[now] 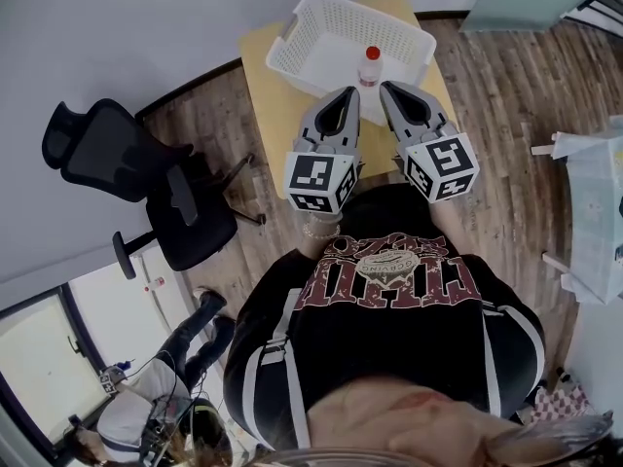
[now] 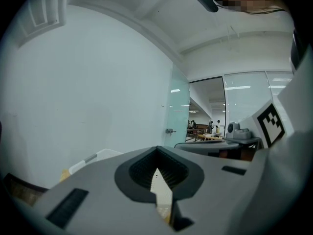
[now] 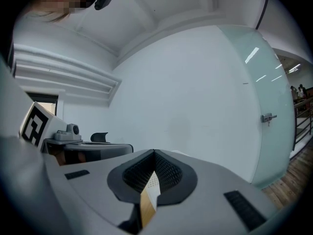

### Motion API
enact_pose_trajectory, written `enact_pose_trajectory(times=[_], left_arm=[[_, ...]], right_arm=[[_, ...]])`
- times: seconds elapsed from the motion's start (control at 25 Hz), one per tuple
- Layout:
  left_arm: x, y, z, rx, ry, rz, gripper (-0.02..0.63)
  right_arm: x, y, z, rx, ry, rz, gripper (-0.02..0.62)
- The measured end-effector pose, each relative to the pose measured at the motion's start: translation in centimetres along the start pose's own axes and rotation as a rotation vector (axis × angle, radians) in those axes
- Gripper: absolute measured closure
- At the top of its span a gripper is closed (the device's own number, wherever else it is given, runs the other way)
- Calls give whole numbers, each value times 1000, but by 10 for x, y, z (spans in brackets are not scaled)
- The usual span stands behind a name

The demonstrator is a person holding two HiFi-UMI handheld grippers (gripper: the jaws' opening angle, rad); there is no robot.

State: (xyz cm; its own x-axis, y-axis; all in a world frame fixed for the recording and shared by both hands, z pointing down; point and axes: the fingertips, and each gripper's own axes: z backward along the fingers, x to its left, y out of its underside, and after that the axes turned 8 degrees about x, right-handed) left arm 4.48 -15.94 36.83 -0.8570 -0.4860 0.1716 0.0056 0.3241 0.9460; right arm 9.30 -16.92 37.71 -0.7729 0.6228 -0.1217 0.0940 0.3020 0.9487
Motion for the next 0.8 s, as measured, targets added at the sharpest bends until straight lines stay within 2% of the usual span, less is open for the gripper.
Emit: enact_pose_trajectory(times=[0.52, 0.8], left_arm=[[29, -2, -24, 27, 49, -5, 559], [36, 1, -31, 40, 72, 2, 560]], right_arm=[[-17, 5, -37, 41, 69, -26, 578], [-31, 19, -53, 98, 115, -23, 578]])
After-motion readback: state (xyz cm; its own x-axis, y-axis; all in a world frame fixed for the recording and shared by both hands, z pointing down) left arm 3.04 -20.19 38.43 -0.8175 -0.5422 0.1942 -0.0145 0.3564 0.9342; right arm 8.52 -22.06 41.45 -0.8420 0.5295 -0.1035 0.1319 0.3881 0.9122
